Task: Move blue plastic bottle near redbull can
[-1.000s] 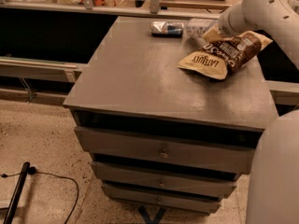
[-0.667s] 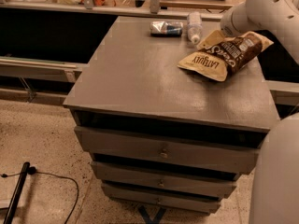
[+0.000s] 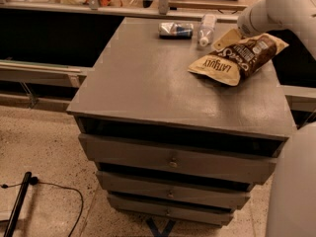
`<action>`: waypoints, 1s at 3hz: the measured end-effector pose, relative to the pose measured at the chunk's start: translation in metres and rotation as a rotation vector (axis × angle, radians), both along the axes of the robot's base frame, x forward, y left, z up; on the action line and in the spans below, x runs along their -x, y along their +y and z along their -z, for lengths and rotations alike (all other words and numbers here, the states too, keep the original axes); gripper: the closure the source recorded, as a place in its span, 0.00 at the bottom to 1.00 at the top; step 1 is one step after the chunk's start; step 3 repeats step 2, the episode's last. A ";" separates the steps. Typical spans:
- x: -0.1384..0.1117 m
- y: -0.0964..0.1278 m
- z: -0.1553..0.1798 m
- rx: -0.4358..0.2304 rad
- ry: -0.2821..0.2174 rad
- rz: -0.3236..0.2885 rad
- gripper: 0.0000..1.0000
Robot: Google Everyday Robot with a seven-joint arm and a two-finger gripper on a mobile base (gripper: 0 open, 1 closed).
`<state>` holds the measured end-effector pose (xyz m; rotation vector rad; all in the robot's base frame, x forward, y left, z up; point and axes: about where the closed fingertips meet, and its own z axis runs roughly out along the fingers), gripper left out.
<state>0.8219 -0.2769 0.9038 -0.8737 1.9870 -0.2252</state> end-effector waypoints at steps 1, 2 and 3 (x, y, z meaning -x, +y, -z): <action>0.008 -0.034 -0.032 -0.098 -0.041 0.076 0.00; 0.008 -0.034 -0.032 -0.098 -0.041 0.076 0.00; 0.008 -0.034 -0.032 -0.098 -0.041 0.076 0.00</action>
Offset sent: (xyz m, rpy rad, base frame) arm -0.0065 -0.0269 0.0231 0.0718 -0.0294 -0.0591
